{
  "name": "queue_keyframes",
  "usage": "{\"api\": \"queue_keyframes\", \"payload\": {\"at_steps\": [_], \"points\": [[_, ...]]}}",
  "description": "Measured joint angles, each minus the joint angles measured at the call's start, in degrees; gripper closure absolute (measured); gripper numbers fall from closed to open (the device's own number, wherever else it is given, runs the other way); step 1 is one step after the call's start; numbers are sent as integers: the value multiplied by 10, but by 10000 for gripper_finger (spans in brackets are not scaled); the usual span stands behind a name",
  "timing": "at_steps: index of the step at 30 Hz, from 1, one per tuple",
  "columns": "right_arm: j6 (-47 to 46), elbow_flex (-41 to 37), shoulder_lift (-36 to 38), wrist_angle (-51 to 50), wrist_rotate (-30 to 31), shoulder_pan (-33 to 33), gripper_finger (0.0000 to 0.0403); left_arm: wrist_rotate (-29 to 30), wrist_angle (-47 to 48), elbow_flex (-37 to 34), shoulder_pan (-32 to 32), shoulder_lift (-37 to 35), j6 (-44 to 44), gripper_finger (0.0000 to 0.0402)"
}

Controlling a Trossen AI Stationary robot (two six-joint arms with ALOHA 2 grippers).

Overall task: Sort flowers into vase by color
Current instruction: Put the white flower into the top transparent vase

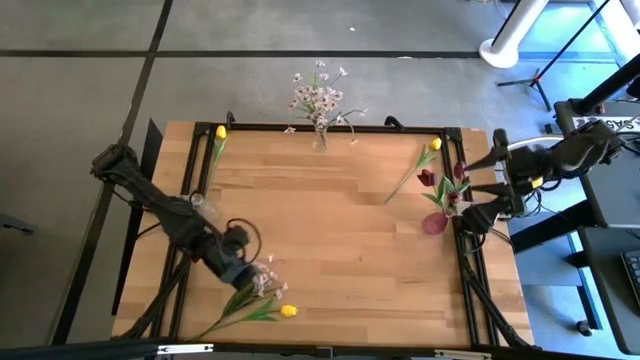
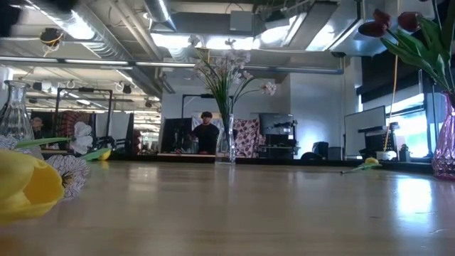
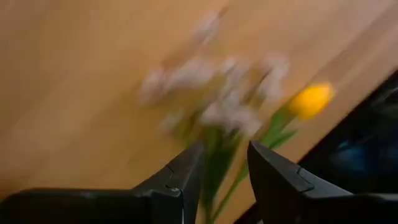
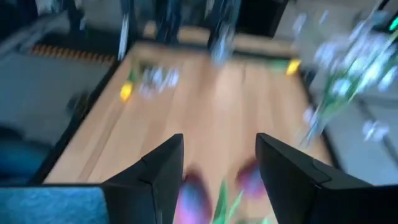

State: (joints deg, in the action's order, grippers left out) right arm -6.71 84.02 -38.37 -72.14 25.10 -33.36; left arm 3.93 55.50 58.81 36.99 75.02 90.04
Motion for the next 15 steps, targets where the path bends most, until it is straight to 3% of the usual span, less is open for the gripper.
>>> {"api": "queue_keyframes", "payload": {"at_steps": [5,9,15], "points": [[35,-10,-3,142,14,0,204,-58,25,0,70,0,75,280],[27,-26,-13,232,14,0,204,-64,17,0,131,14,130,280],[1,-73,-50,284,13,0,204,-39,-8,0,221,66,196,280]]}}
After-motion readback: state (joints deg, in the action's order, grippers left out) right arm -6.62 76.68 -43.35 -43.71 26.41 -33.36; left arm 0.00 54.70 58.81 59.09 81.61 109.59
